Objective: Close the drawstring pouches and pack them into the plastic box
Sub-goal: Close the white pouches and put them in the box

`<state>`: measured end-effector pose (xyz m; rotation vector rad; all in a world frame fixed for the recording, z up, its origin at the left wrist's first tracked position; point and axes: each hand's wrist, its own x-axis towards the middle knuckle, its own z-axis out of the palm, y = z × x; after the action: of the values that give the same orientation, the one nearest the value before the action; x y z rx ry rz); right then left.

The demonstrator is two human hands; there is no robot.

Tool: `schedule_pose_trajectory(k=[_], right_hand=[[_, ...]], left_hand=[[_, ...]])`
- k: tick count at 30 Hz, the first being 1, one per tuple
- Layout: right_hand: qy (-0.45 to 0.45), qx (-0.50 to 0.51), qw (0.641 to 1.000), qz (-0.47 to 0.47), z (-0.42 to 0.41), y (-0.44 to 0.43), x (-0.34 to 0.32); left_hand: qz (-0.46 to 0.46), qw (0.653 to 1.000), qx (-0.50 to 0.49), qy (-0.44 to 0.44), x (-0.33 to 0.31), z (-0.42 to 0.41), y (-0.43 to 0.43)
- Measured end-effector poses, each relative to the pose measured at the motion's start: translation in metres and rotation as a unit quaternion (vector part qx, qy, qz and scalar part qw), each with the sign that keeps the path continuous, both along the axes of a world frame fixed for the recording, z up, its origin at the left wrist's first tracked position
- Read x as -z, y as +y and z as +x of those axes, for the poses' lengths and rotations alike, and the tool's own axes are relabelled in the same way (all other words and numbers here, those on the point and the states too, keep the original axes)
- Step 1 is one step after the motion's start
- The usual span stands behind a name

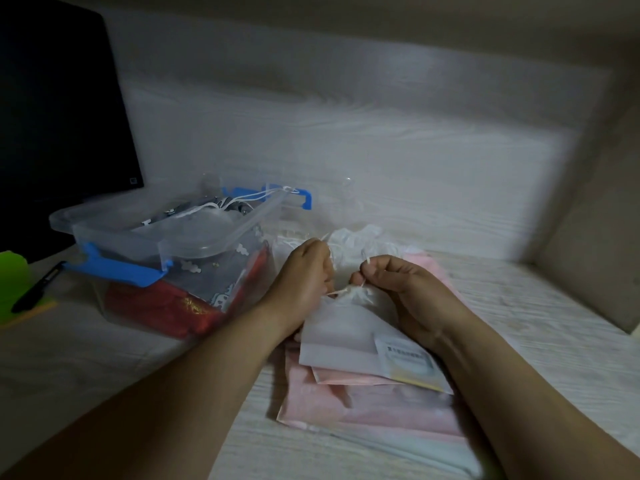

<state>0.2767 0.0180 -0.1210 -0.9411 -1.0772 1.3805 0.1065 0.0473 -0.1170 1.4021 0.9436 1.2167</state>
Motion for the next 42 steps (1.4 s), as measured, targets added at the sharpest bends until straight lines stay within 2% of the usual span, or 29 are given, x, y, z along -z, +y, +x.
schedule_pose_trajectory(k=[2,6,9,12,19,21,23,25,31,36,42], right_hand=[[-0.037,0.018,0.999,-0.001,-0.002,0.001,0.003],[-0.178,0.067,0.980,0.058,-0.002,0.000,0.006],[-0.228,0.054,0.969,0.083,-0.004,-0.001,0.005],[-0.259,0.037,0.960,0.100,-0.004,-0.001,0.007],[-0.261,0.051,0.957,0.113,-0.005,0.002,0.009],[-0.240,0.054,0.963,0.112,-0.002,0.005,0.010],[-0.214,0.056,0.970,0.105,0.001,0.007,0.011],[-0.180,0.057,0.978,0.085,0.004,0.009,0.012],[-0.142,0.072,0.983,0.089,0.004,0.009,0.013],[-0.151,0.085,0.980,0.094,0.005,0.011,0.013],[-0.159,0.099,0.976,0.108,0.006,0.013,0.015]], left_hand=[[0.025,0.999,-0.022,-0.014,0.000,-0.002,-0.001],[0.064,0.993,-0.046,-0.082,-0.002,0.000,0.010],[0.077,0.991,-0.008,-0.109,-0.009,0.005,0.011],[0.085,0.993,0.036,-0.077,-0.017,0.015,0.009],[0.069,0.992,0.106,0.002,-0.018,0.027,0.012],[0.099,0.988,0.088,0.082,-0.007,0.022,0.015],[0.140,0.970,0.073,0.184,0.003,0.012,0.016],[0.157,0.951,0.094,0.249,0.009,0.005,0.013],[0.211,0.918,0.079,0.325,0.006,-0.002,0.006],[0.253,0.869,-0.001,0.424,-0.003,-0.005,0.002],[0.195,0.888,-0.006,0.417,-0.002,-0.003,0.010]])
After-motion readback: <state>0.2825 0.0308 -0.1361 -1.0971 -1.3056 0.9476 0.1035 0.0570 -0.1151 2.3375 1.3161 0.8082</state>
